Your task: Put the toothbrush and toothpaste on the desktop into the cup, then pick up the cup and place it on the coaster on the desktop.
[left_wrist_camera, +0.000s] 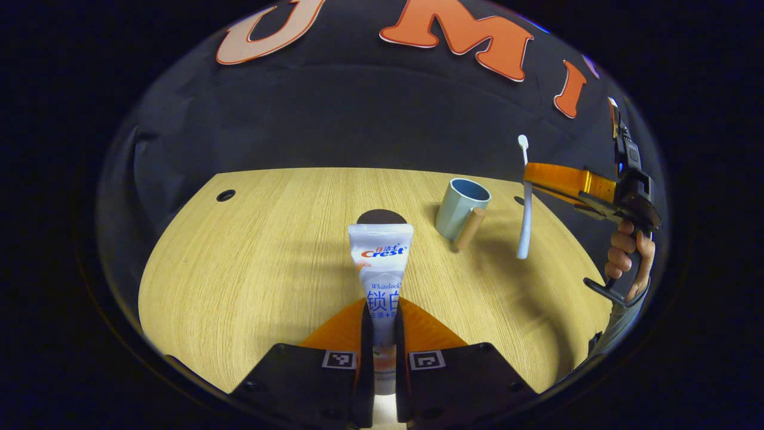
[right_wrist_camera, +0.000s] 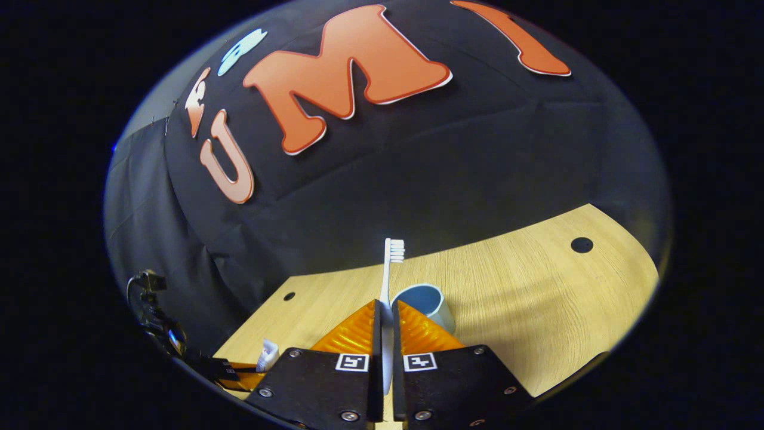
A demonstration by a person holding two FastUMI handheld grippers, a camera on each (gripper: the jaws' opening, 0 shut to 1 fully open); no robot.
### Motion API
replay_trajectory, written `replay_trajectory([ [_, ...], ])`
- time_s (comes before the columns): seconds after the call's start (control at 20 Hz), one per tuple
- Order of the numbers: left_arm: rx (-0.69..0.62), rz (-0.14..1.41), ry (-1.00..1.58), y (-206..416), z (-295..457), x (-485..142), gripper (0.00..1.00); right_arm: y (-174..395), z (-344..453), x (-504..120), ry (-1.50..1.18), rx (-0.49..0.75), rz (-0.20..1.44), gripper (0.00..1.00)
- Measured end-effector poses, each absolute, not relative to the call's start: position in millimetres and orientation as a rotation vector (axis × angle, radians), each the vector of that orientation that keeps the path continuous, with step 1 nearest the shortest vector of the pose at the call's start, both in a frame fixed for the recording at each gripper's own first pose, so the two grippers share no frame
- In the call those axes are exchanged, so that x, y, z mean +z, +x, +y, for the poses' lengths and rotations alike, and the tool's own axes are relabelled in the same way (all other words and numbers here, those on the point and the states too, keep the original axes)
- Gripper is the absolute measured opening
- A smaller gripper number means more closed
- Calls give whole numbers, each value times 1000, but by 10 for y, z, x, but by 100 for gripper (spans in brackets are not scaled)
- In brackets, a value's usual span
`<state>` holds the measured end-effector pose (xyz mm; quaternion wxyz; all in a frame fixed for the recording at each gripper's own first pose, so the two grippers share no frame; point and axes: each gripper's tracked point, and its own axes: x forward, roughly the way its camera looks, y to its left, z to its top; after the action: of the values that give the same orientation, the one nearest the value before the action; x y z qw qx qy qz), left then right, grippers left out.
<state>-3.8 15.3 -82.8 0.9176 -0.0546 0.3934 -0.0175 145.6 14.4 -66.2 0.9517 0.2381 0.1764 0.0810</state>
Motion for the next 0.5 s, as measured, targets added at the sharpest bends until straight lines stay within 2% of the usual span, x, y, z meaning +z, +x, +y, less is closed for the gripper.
replay_trajectory([
  [0.3,-21,776,-135,-28,166,-773,18,1826,-136,-338,489,93,121,7],
  [0.5,-17,763,-146,-23,187,-763,18,2030,-112,-238,551,106,22,7],
])
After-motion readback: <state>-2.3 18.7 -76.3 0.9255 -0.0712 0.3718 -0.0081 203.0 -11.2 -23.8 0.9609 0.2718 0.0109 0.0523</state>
